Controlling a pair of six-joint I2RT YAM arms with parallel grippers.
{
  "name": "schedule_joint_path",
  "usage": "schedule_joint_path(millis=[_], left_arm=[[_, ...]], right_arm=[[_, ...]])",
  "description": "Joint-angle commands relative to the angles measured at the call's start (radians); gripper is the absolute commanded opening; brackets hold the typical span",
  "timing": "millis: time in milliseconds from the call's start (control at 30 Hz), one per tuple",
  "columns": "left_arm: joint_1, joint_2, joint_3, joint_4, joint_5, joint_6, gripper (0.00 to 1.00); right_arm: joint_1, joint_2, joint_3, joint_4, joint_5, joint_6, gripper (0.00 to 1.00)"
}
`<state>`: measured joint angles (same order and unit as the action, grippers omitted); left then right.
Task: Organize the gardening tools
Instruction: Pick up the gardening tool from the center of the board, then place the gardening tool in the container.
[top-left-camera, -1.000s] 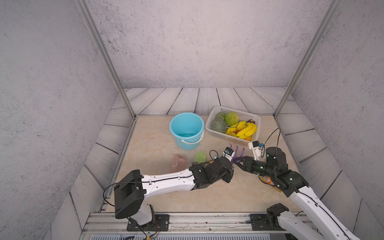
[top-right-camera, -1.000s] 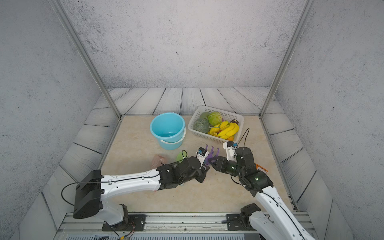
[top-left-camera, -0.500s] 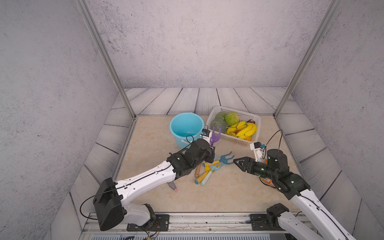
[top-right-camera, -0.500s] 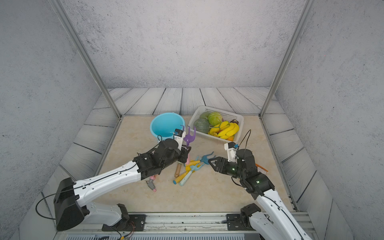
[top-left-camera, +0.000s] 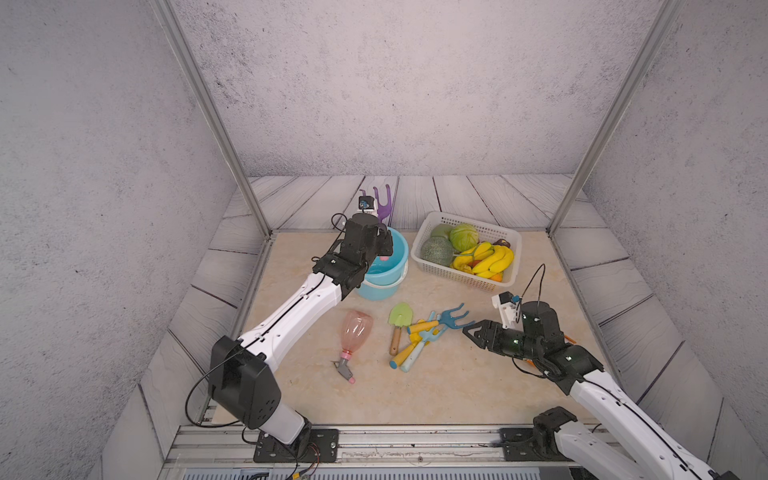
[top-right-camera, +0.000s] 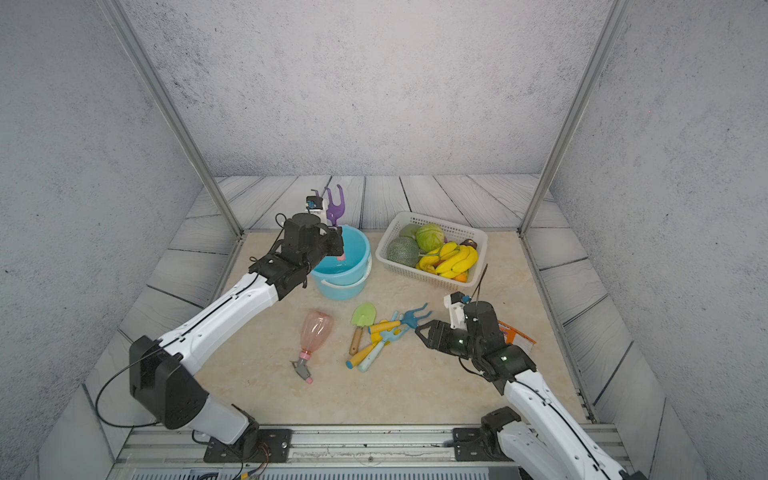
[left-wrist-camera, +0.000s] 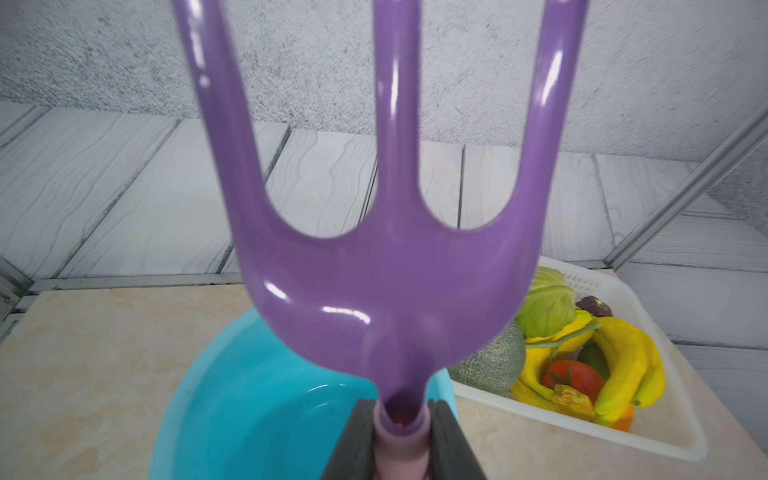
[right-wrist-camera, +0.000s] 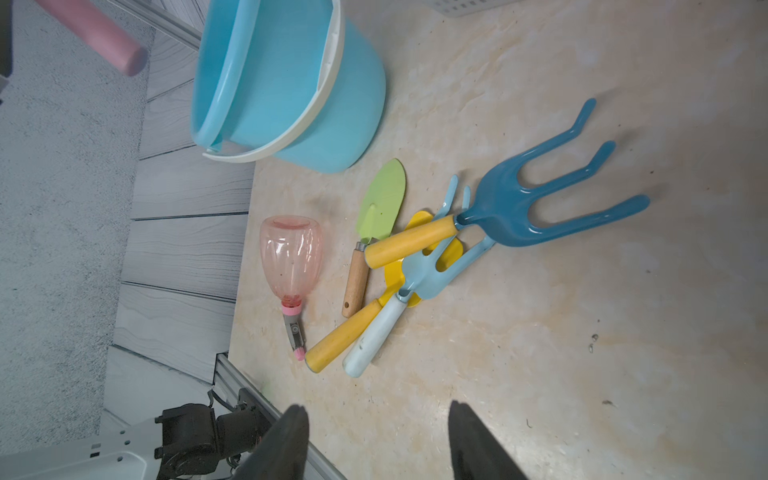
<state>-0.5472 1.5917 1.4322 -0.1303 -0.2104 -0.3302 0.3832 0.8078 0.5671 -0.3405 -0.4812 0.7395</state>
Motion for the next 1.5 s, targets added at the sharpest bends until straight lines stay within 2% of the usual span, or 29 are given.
schedule_joint_path(millis=[0,200,300,633,933,1000,1067,1267,1467], left_arm=[[0.031,0.083,0.03,0.086,0.009,0.034,0.0],[0.056,0.216,0.067,0.132,0.022,0.063,0.0],[0.062,0.248,0.038,0.16,0.024,0.048,0.0],[0.067,0.278,-0.068,0.204,0.024,0.029,0.0],[0.069,0.278,-0.128,0.224,0.021,0.008,0.02],[0.069,0.276,-0.125,0.215,0.023,0.011,0.08],[0.069,0.269,-0.12,0.205,0.018,0.019,0.22],[0.069,0.218,-0.087,0.142,0.003,0.059,0.46],[0.07,0.149,-0.05,0.05,0.005,0.077,0.54]], right_arm=[[0.006,0.02,-0.024,0.035,-0.015,-0.019,0.59],[0.009,0.06,-0.038,0.057,-0.004,-0.04,0.59],[0.008,0.088,-0.038,0.074,0.004,-0.049,0.59],[0.009,0.207,-0.016,0.131,-0.017,-0.055,0.59],[0.009,0.212,-0.009,0.126,-0.014,-0.06,0.58],[0.009,0.203,-0.007,0.116,-0.013,-0.061,0.58],[0.01,0.192,-0.007,0.107,-0.008,-0.061,0.58],[0.01,0.17,-0.006,0.083,0.001,-0.059,0.58],[0.009,0.152,0.006,0.059,-0.001,-0.047,0.58]])
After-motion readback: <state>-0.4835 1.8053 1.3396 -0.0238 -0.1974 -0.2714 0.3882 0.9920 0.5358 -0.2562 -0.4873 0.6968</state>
